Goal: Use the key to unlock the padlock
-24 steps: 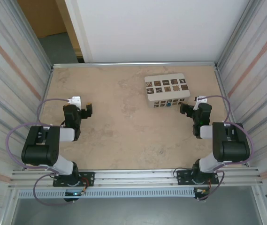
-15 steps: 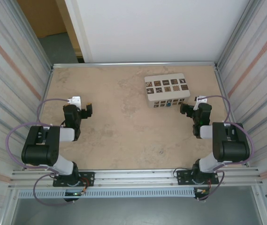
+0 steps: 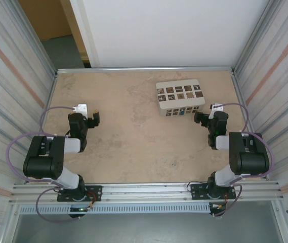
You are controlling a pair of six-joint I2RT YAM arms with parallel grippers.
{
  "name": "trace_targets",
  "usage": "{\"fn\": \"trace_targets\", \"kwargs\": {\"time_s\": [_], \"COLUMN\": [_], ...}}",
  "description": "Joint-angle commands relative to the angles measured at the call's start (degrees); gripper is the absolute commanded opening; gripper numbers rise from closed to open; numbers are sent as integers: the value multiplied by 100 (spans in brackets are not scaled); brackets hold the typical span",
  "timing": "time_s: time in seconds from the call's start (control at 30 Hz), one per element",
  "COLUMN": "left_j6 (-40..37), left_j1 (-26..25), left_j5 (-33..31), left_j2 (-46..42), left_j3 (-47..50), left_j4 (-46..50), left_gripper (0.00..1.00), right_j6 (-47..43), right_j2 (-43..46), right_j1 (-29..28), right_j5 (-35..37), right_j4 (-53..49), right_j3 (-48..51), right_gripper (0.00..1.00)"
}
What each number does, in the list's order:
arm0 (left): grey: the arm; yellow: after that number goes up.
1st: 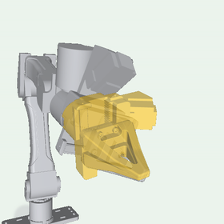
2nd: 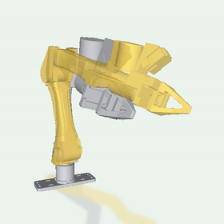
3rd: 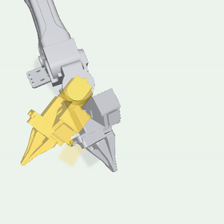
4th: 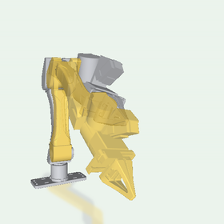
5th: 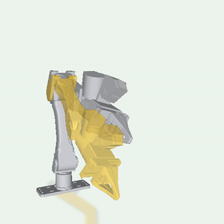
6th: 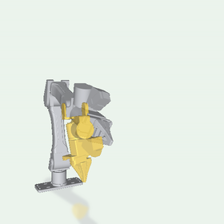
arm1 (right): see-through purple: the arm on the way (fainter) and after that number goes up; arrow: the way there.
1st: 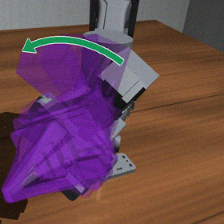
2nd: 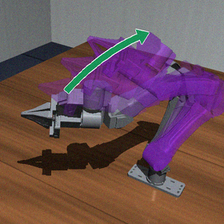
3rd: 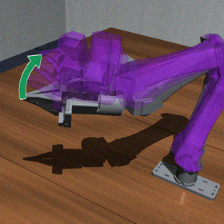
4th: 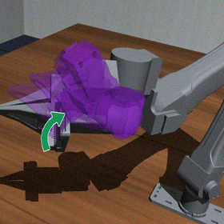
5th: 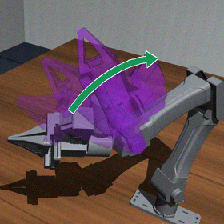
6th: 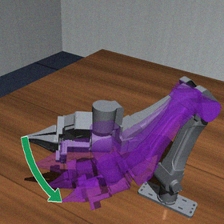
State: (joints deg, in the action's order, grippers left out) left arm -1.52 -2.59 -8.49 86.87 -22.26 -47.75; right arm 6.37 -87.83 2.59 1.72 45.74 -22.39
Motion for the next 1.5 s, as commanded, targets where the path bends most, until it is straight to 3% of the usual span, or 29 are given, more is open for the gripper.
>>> {"fn": "trace_targets", "kwargs": {"time_s": [0.0, 0.17, 0.43, 0.67, 0.8, 0.93, 1.13, 1.27, 1.47], "left_j6": [2, -82, -421, 857, 1747, 2505, 3250, 3280, 3228], "left_j1": [32, -62, -668, -717, -711, -717, -940, -1401, -2094], "left_j5": [41, -24, -583, -408, -118, 578, 1197, 1445, 1581], "left_j2": [-47, -431, -1807, -2874, -3060, -2981, -2435, -1779, -663], "left_j3": [12, 219, -169, -806, -1229, -1495, -1676, -2122, -3003], "left_j4": [-27, -98, 1536, 3640, 4774, 5306, 5228, 5145, 5114], "left_gripper": [99, 99, 99, 99, 99, 99, 99, 99, 99], "right_j6": [-75, 68, 326, 823, 1213, 1462, 1848, 2019, 2231], "right_j2": [-23, 599, 2284, 3317, 3368, 3172, 2556, 2090, 1479], "right_j1": [-13, 4, 166, 376, 560, 676, 817, 857, 875], "right_j5": [40, 326, 278, -259, -820, -1498, -2411, -2918, -3012], "right_j4": [16, -419, -1882, -3715, -4730, -5341, -5444, -5089, -4504], "right_j3": [-77, -36, 98, -346, -871, -1355, -1857, -2026, -2174], "right_gripper": [99, 99, 99, 99, 99, 99, 99, 99, 99]}}
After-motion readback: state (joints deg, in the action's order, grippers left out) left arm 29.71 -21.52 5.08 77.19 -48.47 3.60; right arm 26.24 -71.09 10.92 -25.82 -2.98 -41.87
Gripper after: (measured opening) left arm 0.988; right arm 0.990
